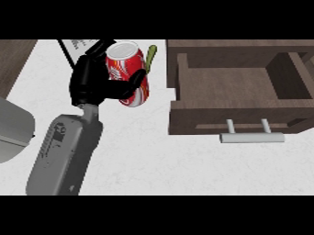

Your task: Pick up the can, place it into the drawer and close the drawer

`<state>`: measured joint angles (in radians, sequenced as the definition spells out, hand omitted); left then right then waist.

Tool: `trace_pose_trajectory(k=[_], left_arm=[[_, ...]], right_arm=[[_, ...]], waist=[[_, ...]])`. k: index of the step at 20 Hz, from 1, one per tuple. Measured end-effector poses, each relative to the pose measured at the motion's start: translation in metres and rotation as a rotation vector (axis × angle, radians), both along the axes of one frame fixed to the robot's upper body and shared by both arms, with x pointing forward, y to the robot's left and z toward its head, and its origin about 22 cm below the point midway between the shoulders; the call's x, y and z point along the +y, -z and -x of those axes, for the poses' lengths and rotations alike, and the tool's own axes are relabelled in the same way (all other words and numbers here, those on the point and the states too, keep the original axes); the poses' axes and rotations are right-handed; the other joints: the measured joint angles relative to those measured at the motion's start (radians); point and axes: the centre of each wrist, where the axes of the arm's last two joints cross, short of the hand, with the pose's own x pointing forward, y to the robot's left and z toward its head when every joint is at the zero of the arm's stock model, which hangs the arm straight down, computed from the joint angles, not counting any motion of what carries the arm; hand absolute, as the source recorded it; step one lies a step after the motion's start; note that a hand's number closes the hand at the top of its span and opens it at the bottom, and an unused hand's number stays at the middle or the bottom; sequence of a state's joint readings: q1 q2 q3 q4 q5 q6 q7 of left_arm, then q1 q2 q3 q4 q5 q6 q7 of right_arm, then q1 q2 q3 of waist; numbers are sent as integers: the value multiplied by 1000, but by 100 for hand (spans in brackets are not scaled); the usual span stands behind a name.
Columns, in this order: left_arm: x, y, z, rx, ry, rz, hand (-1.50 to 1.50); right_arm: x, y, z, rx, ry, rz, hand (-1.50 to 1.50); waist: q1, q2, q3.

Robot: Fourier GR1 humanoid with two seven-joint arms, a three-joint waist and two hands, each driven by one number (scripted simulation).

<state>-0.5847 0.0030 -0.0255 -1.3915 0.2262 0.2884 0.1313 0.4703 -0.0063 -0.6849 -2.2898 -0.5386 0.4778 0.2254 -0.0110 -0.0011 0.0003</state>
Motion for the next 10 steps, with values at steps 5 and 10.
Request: trace_pose_trajectory(k=[5, 10], left_arm=[[-26, -28, -12, -7, 8, -11, 150], [-51, -52, -29, -14, 8, -20, 150]], right_arm=[[-3, -3, -2, -4, -8, -4, -150], [-7, -3, 0, -1, -12, -11, -150]], waist=[[-2, 1, 0], [-8, 2, 0]])
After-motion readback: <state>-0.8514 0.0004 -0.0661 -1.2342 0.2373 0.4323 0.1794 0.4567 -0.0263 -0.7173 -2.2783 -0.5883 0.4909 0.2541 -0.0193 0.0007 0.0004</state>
